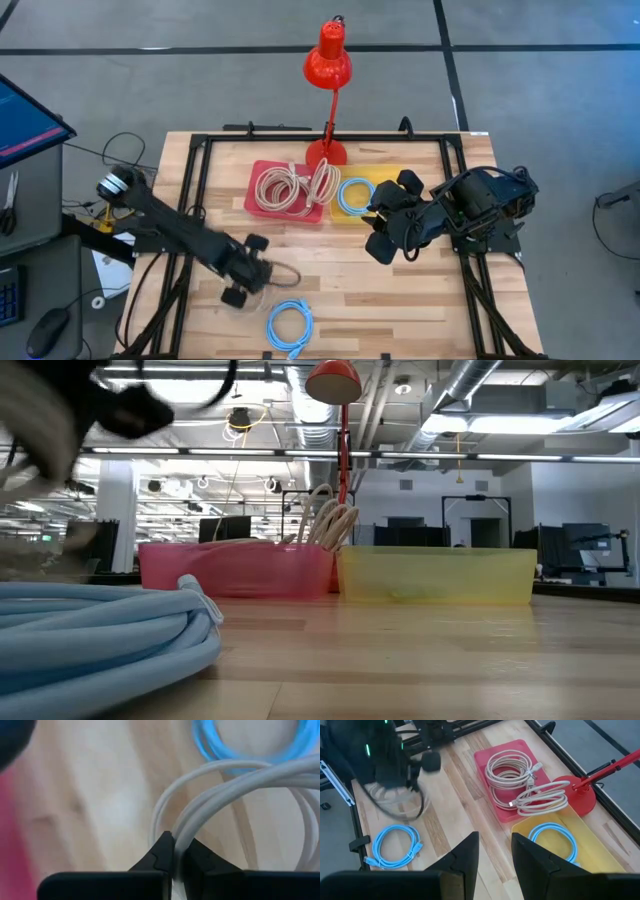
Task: Sort HDMI cables
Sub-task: Put the brown HDMI cable into the red bin
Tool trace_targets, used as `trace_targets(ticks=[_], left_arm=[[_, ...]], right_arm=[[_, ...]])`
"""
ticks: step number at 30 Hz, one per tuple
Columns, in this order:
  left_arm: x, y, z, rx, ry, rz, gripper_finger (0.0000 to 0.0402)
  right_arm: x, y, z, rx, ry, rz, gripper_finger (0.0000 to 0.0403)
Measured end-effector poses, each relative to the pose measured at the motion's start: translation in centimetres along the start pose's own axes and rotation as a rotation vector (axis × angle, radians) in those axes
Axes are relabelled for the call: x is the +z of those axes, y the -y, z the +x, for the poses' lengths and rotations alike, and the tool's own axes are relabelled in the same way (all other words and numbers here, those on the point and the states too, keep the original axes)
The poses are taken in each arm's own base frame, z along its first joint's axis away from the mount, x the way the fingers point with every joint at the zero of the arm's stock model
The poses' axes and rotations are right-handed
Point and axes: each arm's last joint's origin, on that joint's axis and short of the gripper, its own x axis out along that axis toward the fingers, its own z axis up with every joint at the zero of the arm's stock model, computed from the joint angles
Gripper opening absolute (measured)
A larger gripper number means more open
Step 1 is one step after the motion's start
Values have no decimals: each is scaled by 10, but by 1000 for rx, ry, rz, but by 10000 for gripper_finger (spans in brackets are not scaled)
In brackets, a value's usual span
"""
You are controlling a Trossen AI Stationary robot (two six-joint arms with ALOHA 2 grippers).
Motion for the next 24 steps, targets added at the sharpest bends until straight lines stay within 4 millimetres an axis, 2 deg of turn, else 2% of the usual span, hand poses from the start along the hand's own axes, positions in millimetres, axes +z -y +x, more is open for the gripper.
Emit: trace_targets(ticks=[4,8,14,19,24], left_arm=[[-11,-24,-48,131,201,-152,14],[-32,-51,-92,324,400,-302,14],[-62,-88,-141,607,637,-530,14],[-69,-115,-159,749,729,-617,14],[-67,-144,-155,812,705,-684,14]], right_arm=[[0,0,0,0,0,0,107],[0,0,0,-2,2,0,107],[2,2,1,-10,4,6,107],[4,5,4,-24,7,19,107],[7,9,7,-38,7,31,107]])
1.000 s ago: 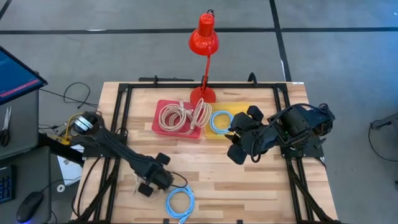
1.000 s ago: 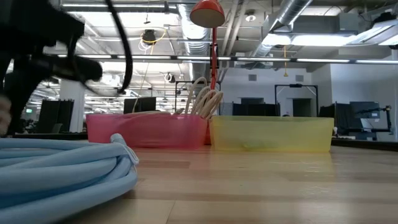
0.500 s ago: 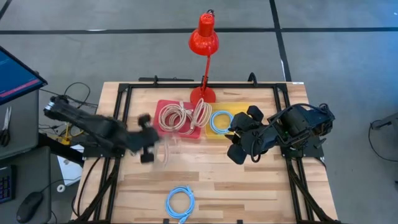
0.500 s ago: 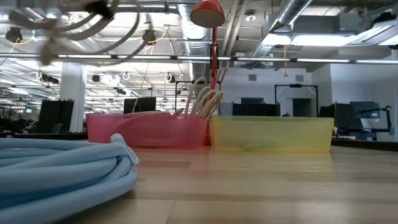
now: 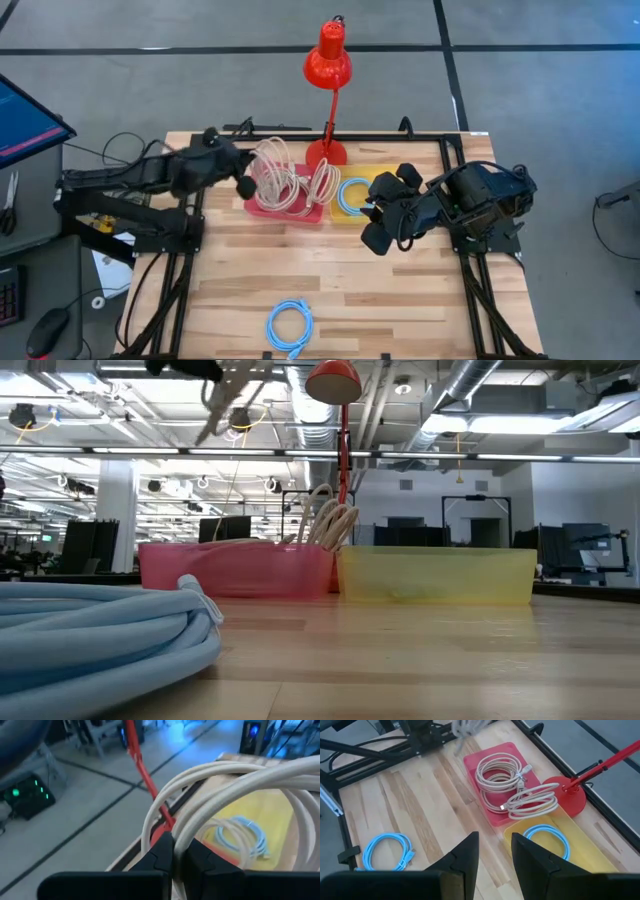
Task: Sort HDMI cables
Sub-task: Put the brown HDMI cable into the red bin
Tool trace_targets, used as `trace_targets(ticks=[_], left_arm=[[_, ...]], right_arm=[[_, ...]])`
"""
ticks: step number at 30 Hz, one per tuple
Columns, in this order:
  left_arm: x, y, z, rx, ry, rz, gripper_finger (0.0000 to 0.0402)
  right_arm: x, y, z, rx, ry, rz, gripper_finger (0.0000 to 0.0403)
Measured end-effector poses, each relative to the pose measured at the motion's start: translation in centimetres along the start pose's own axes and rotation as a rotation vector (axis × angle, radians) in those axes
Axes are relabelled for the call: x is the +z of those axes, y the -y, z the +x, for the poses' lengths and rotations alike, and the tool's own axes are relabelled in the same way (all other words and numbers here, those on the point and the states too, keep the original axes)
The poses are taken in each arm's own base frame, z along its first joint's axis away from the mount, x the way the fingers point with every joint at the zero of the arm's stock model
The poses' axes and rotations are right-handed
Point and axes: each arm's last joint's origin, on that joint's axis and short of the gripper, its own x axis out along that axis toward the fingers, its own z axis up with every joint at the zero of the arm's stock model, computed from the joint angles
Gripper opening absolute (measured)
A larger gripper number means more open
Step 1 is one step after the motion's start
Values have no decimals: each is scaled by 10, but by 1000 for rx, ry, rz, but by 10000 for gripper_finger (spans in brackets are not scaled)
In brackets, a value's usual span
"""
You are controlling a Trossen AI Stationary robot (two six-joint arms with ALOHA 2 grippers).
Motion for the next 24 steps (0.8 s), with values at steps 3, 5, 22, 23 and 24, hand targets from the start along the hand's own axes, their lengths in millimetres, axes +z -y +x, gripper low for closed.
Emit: trace_targets(ticks=[3,5,22,23,24], left_arm=[[-3,-4,22,11,-66,-3,14],[-6,-7,39,16,-117,-6,14],[-40,-4,148,-111,-341,-77,14],[-42,-2,151,-112,-353,-76,13],[-45,-1,154,-113,-367,-72,13]], right_arm=[[1,1,1,-5,0,5,107],[1,2,1,-6,0,6,107],[1,2,1,-6,0,7,107],[1,2,1,-6,0,7,107],[1,2,1,-6,0,7,107]])
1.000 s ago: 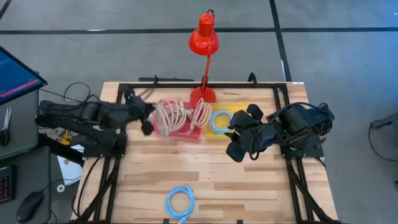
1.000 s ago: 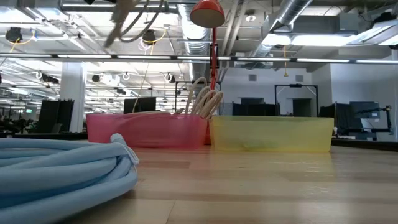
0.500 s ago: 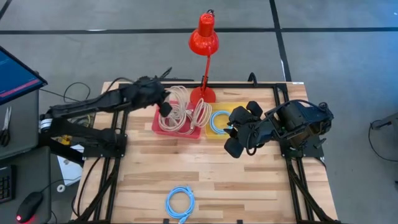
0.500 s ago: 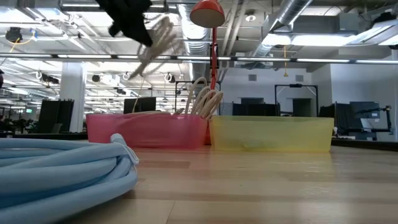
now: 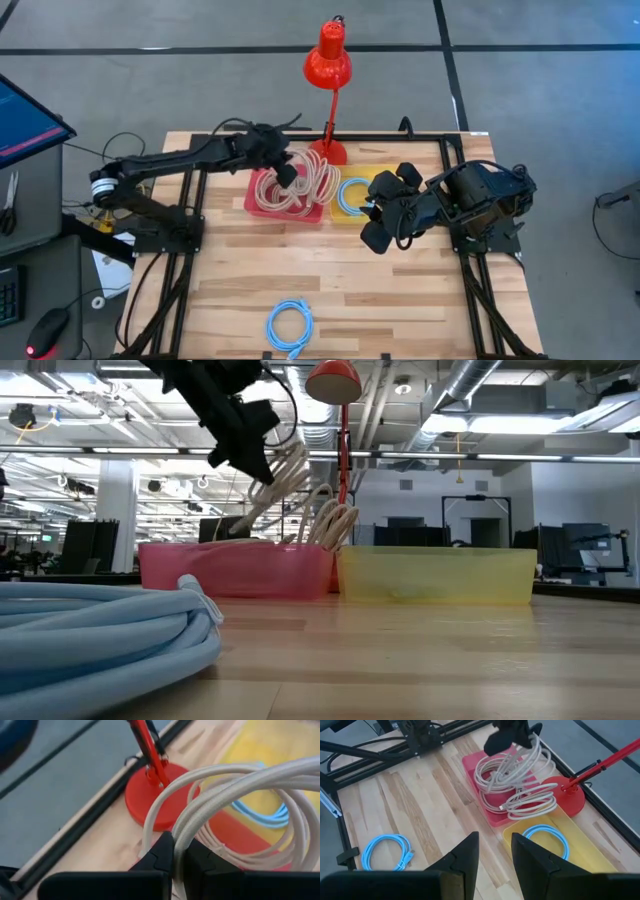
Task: Sort HDMI cables
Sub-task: Put the brown HDMI cable into the red bin
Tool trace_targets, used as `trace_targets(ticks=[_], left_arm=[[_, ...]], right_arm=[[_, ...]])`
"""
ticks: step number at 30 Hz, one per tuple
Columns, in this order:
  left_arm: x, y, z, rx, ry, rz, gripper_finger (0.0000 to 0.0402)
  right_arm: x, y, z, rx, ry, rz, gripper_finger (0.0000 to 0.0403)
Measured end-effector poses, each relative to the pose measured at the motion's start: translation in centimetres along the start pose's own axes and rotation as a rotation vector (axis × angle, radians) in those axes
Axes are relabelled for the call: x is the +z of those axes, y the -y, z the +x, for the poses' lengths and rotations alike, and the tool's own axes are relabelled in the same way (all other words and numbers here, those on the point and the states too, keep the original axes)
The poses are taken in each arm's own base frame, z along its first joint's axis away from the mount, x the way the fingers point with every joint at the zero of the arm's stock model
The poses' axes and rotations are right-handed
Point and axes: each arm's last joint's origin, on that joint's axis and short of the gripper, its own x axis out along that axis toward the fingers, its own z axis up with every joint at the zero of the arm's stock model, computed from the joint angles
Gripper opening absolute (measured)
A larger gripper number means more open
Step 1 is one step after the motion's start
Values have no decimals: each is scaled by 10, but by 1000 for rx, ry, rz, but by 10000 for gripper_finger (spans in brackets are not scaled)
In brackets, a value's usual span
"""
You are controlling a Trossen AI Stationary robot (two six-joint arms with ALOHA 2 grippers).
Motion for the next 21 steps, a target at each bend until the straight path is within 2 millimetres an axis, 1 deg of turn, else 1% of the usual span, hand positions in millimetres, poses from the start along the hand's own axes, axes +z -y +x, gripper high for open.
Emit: trace_targets(ticks=[9,16,18,21], left_arm=[[-13,6,33,12,-115,11,13],[-22,10,53,22,-181,12,14],[-23,10,56,26,-189,-1,25],[-24,10,57,43,-192,-1,61]], right_arm=[[0,0,0,0,0,0,107],[0,0,0,0,0,1,107],[0,0,0,1,-1,1,107],[0,0,0,2,-2,1,107]])
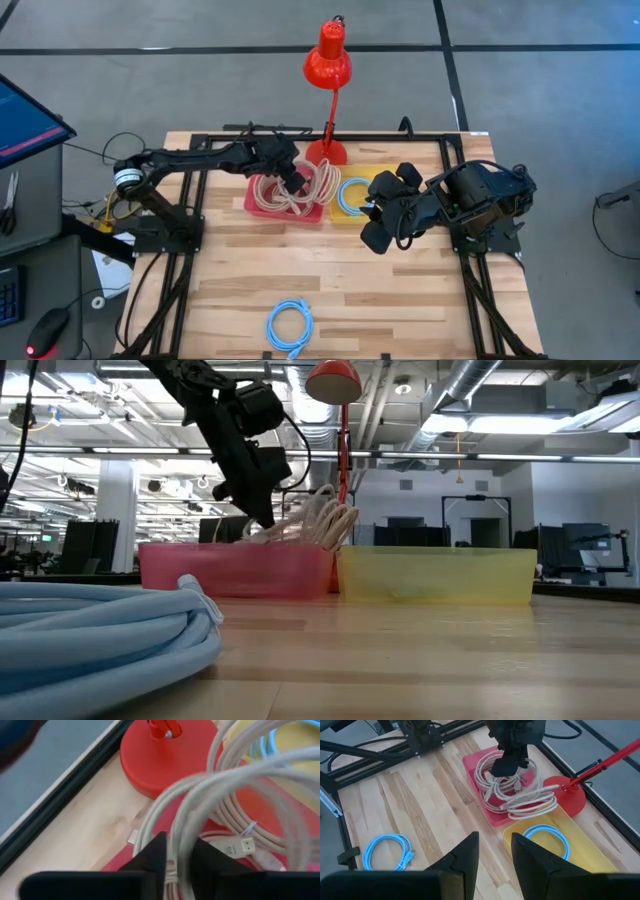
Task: Sort HDMI cables
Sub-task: Put the brown HDMI cable into the red bin, then put the blue HDMI cable into the yellow bin
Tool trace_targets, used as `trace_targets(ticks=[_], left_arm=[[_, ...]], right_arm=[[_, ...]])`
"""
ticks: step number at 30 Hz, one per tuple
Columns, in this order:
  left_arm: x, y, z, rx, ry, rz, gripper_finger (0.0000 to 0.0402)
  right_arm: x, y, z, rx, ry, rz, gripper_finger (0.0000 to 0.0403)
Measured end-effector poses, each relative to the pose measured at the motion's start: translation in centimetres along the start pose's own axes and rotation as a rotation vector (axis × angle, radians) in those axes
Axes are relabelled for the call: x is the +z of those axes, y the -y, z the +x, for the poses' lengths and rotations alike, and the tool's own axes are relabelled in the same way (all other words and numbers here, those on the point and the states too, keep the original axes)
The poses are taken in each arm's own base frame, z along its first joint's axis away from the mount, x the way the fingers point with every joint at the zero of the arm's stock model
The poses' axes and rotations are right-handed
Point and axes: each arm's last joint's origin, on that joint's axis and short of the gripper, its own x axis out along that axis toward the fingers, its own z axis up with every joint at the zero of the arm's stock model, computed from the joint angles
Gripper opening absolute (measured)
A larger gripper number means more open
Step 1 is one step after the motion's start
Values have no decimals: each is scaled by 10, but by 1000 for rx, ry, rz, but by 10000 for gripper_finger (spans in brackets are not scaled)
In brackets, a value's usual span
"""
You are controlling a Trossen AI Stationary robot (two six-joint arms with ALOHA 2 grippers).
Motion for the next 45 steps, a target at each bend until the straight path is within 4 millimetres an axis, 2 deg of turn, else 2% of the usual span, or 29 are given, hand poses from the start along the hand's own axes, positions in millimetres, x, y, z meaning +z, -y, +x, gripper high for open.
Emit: trace_targets(ticks=[3,7,13,20,26,29,35,45], left_arm=[[1,-1,-3,16,11,-3,99],[4,-4,-17,13,53,-12,137],[11,-10,-60,-76,176,-31,153],[7,-5,-130,-269,353,0,124],[-12,11,-188,-429,486,78,86],[-24,20,-208,-517,503,105,70],[-42,42,-230,-680,488,153,46],[-63,74,-247,-803,435,207,23]], right_arm=[[0,0,0,1,0,0,107],[0,0,0,5,-4,-1,107],[-1,-1,0,24,-21,-23,107],[-1,-1,0,40,-36,-25,107],[-2,-3,-1,47,-34,-27,107],[-1,-3,-1,54,-26,0,107],[4,-8,-2,98,19,53,107],[11,-23,-4,198,102,113,107]])
